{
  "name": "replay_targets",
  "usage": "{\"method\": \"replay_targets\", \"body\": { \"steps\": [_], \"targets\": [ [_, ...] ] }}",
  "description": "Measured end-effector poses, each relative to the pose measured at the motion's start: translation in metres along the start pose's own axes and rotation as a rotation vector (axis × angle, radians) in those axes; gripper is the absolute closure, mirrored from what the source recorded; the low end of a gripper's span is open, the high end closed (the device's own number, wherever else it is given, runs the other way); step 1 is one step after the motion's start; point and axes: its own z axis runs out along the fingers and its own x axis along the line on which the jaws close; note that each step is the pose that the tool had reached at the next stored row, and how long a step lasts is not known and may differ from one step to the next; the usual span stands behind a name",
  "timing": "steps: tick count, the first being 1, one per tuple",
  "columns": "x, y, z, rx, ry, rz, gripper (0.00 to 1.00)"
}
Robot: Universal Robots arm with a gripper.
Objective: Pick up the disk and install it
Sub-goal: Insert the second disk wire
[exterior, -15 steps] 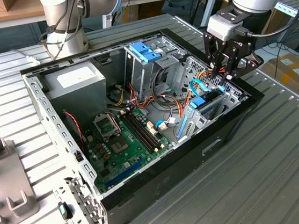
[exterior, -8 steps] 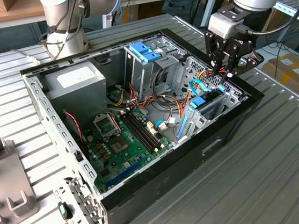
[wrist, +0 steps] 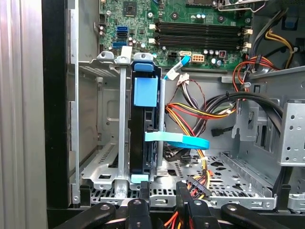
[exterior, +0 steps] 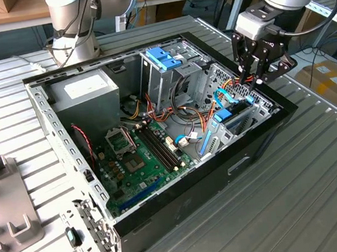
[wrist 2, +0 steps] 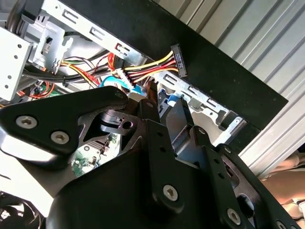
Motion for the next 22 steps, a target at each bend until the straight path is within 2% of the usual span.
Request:
{"method": "replay_targets", "body": {
  "steps": [11,14,16,22],
  "targets": [
    [-0.0004,-0.0003,0.0000,0.0000,0.0000,0.000,0.64],
    [-0.0023,-0.0004,0.0000,0.0000,0.0000,0.000,0.64],
    [-0.0045,-0.0012,0.0001,0.0000,-0.0001,0.000,0.64],
    [-0.0047,-0.0057,0.0005,0.0000,-0.0001,-0.001,0.64]
  ]
}}
